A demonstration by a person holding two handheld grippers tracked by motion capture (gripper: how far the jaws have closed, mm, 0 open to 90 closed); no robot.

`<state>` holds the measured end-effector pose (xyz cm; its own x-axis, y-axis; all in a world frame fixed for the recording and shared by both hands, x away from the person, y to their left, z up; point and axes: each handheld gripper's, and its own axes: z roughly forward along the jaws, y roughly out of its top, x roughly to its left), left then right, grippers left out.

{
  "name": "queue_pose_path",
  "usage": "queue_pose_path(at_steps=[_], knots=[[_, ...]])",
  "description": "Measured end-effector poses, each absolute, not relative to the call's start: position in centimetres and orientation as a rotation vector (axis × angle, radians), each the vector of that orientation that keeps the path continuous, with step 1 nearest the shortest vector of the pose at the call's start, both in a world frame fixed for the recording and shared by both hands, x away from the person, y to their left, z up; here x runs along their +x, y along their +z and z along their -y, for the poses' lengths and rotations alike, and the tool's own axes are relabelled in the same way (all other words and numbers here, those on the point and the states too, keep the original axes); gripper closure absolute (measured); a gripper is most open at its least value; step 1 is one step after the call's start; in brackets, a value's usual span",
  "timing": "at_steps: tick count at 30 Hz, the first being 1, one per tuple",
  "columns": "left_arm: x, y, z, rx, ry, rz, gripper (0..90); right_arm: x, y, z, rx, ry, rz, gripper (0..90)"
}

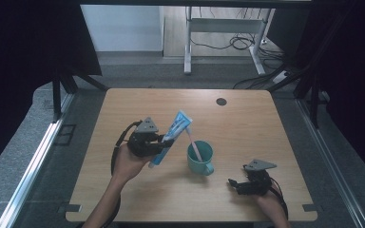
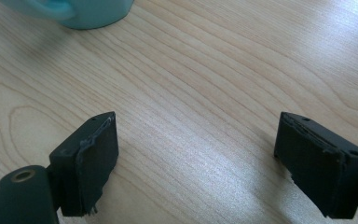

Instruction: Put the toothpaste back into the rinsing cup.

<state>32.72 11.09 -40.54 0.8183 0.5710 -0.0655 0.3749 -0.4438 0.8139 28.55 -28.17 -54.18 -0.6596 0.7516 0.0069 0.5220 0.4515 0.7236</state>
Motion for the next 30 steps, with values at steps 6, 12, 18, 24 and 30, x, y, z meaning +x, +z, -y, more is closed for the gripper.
queue_pose_path(at_steps=[6, 12, 18, 24, 30], knots=[[32.7, -40.2, -10.0, 2.082, 0.267, -0.670, 72.8, 28.6, -54.2, 28.2, 1.088, 1.030, -2.389, 13.5], [32.9, -39.8, -8.7, 2.080, 0.262, -0.647, 72.8, 28.6, -54.2, 28.2, 1.087, 1.029, -2.389, 13.6], [33.3, -39.7, -7.7, 2.075, 0.268, -0.635, 72.8, 28.6, -54.2, 28.2, 1.087, 1.029, -2.388, 13.5], [33.5, -39.4, -6.7, 2.064, 0.267, -0.622, 72.8, 28.6, -54.2, 28.2, 1.088, 1.029, -2.388, 13.5], [33.8, -39.0, -5.3, 2.060, 0.265, -0.599, 72.8, 28.6, -54.2, 28.2, 1.088, 1.030, -2.388, 13.5]])
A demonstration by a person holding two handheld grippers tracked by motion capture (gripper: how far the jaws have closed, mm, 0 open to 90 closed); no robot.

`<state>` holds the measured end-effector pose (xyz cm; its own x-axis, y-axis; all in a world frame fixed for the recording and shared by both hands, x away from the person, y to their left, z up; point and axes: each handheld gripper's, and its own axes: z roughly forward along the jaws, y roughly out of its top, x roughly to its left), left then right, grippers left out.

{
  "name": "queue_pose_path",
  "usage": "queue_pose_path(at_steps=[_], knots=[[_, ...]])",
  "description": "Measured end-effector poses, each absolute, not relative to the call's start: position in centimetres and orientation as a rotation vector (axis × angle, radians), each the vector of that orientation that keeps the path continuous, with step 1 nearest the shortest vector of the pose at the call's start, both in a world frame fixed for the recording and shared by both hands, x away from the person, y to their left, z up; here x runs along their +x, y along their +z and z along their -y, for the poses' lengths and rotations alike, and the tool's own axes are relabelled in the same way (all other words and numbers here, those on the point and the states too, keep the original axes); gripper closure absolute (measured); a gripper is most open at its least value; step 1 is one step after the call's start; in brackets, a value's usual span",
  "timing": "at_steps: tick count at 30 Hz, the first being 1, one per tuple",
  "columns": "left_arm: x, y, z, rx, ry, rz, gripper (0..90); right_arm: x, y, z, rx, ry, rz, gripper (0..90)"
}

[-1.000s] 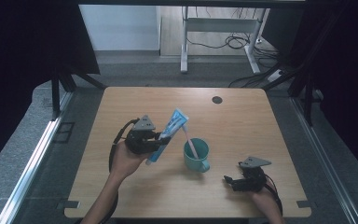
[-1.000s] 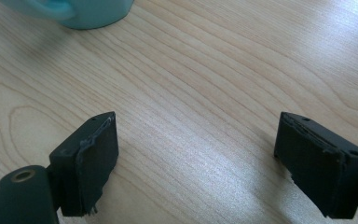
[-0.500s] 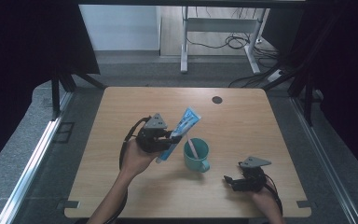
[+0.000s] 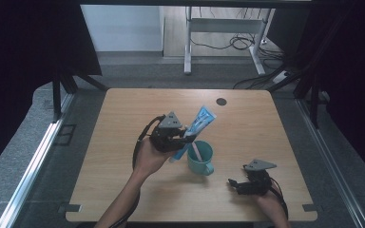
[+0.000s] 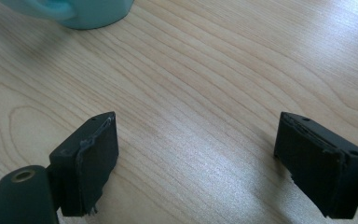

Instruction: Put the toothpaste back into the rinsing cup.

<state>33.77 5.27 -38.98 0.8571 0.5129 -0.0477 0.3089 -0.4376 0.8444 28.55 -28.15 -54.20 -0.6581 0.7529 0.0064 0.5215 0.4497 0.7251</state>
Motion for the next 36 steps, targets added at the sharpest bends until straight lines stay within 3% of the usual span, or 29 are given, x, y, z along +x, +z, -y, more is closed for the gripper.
queue_pose_path(at_steps=[36], knots=[[35.5, -39.1, -1.0, 1.994, 0.301, -0.582, 72.8, 28.6, -54.2, 28.2, 1.085, 1.030, -2.388, 13.6]])
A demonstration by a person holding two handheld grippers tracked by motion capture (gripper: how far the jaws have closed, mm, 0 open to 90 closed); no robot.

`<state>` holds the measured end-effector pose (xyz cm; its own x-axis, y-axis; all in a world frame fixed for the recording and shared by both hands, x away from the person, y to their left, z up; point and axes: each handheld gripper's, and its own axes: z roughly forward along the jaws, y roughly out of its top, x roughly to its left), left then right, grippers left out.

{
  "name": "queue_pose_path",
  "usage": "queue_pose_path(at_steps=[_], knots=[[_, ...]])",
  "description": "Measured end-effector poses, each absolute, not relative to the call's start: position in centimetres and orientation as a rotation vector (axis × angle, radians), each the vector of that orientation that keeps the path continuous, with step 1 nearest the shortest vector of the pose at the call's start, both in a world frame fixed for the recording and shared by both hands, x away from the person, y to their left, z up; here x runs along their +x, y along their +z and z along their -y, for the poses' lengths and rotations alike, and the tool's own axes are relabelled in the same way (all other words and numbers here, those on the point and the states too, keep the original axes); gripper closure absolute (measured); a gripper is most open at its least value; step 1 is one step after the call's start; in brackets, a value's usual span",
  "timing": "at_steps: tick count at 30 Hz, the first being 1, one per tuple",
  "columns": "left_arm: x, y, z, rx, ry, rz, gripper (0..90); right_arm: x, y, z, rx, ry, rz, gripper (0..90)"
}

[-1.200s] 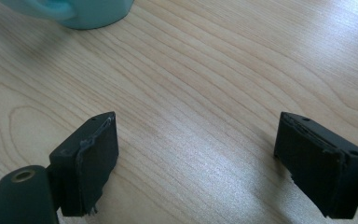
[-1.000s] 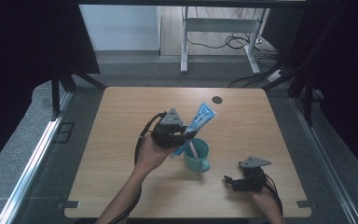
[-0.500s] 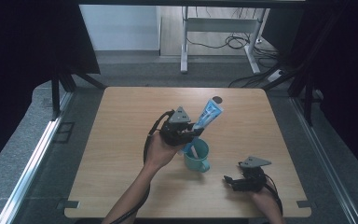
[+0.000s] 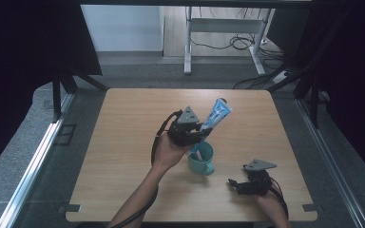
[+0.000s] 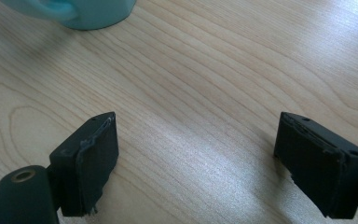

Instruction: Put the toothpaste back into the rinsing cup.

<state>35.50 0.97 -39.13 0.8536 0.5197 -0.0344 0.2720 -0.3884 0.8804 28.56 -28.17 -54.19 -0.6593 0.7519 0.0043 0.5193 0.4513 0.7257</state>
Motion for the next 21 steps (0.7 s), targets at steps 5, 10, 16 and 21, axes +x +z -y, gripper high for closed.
queue_pose_path(at_steps=[5, 10, 16, 21], knots=[[35.7, -39.3, -0.3, 1.996, 0.308, -0.580, 72.7, 28.6, -54.2, 28.2, 1.086, 1.029, -2.388, 13.6], [35.7, -39.6, 0.2, 1.992, 0.301, -0.580, 72.8, 28.6, -54.2, 28.2, 1.086, 1.030, -2.388, 13.6], [35.7, -40.7, 0.8, 1.992, 0.306, -0.580, 72.8, 28.6, -54.2, 28.2, 1.085, 1.032, -2.387, 13.5], [35.6, -41.3, 1.0, 1.987, 0.307, -0.581, 72.7, 28.6, -54.2, 28.2, 1.087, 1.033, -2.387, 13.6]])
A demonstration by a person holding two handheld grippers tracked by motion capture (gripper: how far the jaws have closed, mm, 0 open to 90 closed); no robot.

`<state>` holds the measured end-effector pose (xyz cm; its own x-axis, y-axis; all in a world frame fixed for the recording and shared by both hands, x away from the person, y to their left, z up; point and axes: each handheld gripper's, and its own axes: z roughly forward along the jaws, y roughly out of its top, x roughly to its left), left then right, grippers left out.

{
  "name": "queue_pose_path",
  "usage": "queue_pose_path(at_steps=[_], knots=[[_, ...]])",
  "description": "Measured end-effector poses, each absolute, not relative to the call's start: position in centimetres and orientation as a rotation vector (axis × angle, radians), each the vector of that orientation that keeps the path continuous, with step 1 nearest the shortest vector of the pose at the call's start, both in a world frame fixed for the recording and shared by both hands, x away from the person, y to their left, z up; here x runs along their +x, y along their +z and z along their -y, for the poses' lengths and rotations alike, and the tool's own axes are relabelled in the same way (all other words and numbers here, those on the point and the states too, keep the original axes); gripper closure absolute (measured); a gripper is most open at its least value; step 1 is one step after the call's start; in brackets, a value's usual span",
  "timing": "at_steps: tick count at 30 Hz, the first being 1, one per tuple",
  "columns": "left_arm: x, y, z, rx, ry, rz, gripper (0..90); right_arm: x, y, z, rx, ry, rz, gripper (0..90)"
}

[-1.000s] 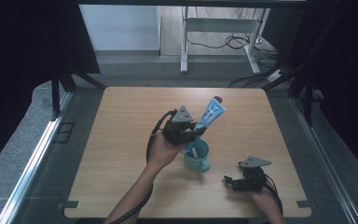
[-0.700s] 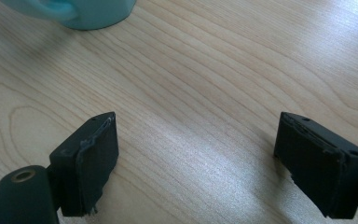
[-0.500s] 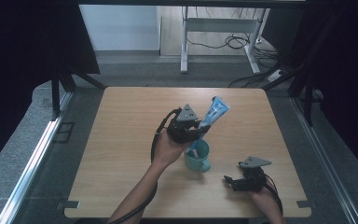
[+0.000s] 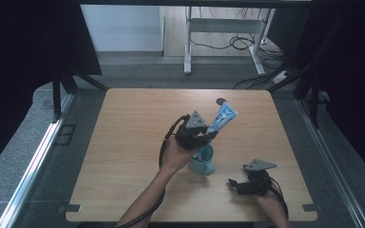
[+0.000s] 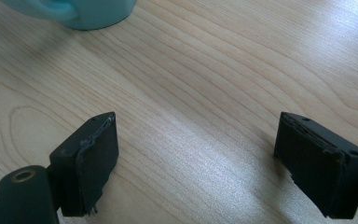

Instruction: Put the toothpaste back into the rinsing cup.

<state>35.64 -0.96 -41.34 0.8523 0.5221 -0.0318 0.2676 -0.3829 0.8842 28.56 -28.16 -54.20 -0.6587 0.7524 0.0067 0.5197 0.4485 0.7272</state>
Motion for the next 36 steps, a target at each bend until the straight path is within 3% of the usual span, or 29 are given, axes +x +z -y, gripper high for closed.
queue_pose_path(at_steps=[36], knots=[[35.2, -44.7, 0.5, 2.015, 0.245, -0.626, 71.7, 28.6, -54.2, 28.2, 1.086, 1.033, -2.389, 13.6]])
